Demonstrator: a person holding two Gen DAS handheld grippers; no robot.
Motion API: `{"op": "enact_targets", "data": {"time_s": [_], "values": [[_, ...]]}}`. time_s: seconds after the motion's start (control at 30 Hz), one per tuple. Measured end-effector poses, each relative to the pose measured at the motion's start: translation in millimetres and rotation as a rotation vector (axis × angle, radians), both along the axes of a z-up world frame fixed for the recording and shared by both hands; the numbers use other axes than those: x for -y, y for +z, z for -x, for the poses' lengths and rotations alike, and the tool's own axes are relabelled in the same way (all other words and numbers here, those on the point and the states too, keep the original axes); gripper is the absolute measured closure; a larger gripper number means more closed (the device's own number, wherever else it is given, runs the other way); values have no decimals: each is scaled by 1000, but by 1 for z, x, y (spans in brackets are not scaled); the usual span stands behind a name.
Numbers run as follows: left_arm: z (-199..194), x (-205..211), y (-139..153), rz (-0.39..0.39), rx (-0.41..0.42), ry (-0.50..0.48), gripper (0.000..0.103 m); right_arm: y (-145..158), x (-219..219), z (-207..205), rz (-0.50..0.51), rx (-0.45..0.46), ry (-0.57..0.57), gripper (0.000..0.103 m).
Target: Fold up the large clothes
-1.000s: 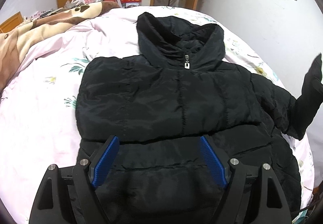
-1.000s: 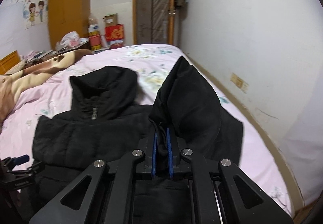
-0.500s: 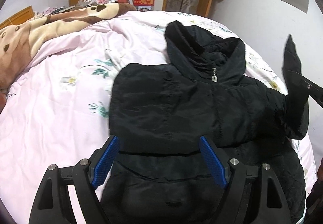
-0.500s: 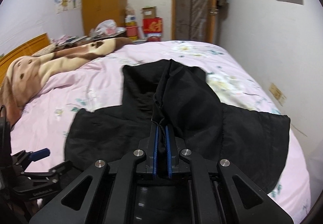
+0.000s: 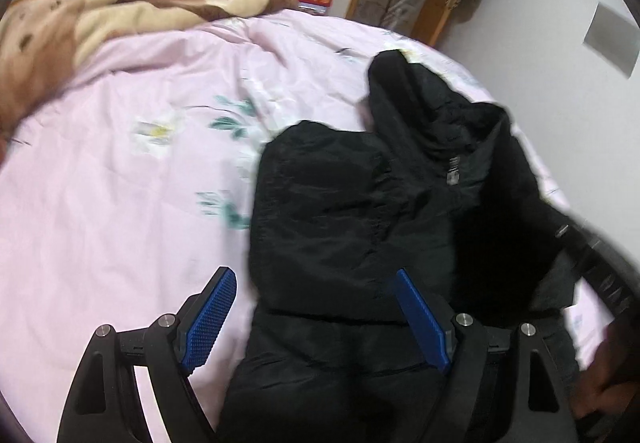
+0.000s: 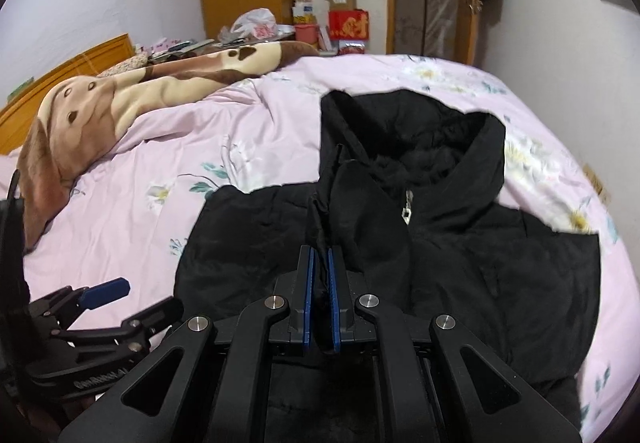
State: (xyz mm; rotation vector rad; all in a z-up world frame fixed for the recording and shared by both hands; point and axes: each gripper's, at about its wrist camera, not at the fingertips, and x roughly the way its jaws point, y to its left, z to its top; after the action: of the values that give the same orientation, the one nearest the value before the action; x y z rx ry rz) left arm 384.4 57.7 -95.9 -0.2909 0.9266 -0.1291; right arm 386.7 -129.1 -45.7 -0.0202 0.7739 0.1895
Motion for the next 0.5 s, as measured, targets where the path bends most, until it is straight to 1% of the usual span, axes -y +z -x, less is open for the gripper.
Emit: {"op": "enact_targets", "data": {"time_s": [0.07, 0.1, 0.17, 0.23, 0.3, 0.33, 0.37, 0.43, 0.47, 0.5], "values": [[-8, 6, 1, 71, 10, -39, 21, -2, 11, 0, -58, -17, 7, 96], [-12, 8, 1, 93, 12, -50, 21, -3, 16, -1, -78, -24, 4, 96], [-22, 18, 4, 111, -1, -61, 21, -5, 25, -1, -92, -34, 8, 94], [-28, 25, 7, 152, 1, -90, 20, -7, 30, 1, -114, -39, 17, 89], [-36, 31, 8, 253, -7, -116, 17, -9, 38, 1, -161, -56, 32, 86], [-40, 33, 6, 308, -22, -120, 17, -9, 41, 2, -189, -61, 40, 81], [-43, 35, 6, 346, -34, -115, 17, -9, 45, 2, -220, -68, 50, 76], [-48, 40, 6, 391, -38, -120, 14, -9, 49, 6, -230, -67, 35, 45], [-51, 44, 6, 406, -35, -130, 13, -9, 52, 7, -228, -63, 26, 42], [-53, 50, 6, 398, -36, -143, 11, -9, 56, 9, -235, -64, 25, 42]]}}
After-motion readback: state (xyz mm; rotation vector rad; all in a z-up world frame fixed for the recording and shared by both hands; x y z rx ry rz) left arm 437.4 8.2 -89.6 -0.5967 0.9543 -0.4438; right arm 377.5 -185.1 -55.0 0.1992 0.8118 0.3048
